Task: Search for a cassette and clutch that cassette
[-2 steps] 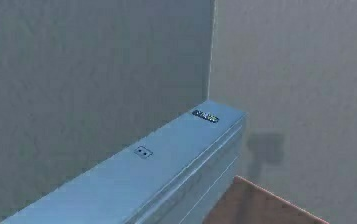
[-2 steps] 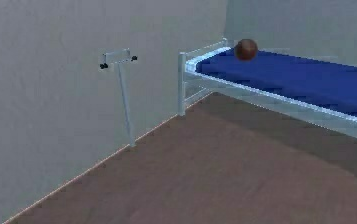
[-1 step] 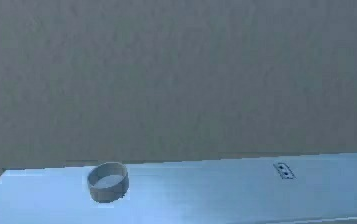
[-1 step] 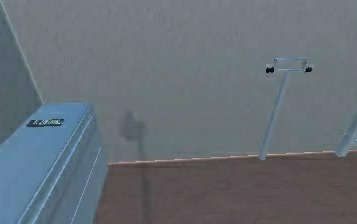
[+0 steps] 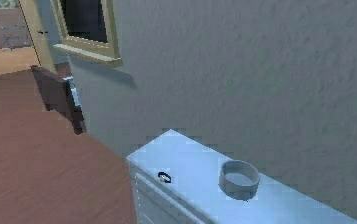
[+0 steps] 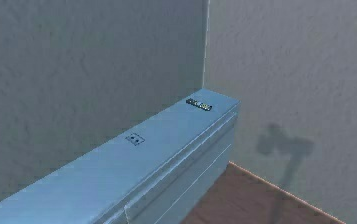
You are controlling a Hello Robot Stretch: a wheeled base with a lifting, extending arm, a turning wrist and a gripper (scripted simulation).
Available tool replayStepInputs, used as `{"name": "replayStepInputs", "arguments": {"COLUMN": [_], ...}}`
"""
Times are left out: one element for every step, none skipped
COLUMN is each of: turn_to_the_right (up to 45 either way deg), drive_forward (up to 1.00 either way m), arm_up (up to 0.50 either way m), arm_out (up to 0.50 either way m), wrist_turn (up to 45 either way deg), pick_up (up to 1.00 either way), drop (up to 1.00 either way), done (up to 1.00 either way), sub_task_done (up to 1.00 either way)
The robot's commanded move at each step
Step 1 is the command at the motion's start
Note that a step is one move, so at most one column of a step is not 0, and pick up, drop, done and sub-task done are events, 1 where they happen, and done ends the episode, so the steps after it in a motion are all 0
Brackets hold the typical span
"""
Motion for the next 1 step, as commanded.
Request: {"name": "replayStepInputs", "arguments": {"turn_to_the_right": [-9.0], "drive_forward": [0.00], "arm_up": [0.00], "arm_out": [0.00], "wrist_turn": [0.0], "pick_up": [0.00], "drop": [0.00], "done": [0.00], "sub_task_done": [0.00]}}
